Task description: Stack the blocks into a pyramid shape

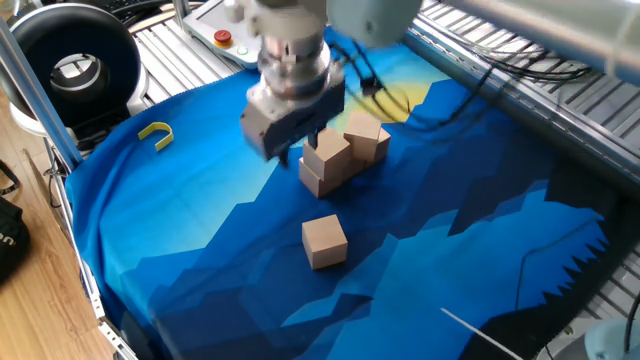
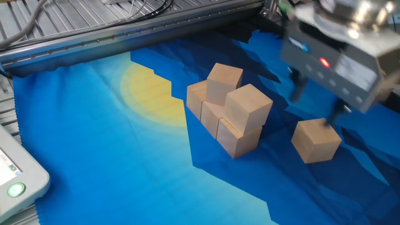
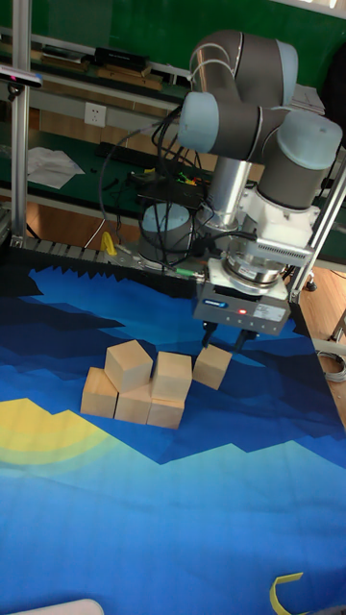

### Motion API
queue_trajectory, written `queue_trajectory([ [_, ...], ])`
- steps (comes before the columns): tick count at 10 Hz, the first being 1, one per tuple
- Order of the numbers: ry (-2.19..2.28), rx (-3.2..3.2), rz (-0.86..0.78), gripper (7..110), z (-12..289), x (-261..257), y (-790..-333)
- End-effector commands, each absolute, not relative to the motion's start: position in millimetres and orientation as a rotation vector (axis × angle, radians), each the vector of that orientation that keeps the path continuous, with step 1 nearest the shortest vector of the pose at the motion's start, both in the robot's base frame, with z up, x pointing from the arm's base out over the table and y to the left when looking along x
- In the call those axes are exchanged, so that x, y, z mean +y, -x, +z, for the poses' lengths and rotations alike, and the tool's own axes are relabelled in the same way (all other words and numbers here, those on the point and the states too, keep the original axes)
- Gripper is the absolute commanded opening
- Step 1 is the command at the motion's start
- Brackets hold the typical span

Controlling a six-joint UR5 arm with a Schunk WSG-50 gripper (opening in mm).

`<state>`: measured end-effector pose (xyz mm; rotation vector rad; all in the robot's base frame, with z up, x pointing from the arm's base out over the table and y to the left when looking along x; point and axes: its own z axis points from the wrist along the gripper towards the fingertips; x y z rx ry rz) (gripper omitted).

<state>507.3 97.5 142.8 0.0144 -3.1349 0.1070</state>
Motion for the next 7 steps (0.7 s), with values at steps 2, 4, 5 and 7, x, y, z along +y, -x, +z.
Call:
queue_trajectory([
  [2, -0.155, -3.11, 0.246, 7, 153, 33, -519],
  [4, -0.179, -3.097, 0.223, 7, 162, 16, -513],
  [5, -0.21, -3.108, 0.22, 7, 161, 11, -511],
  [7, -0.3, -3.112, 0.103, 7, 152, 21, -507],
])
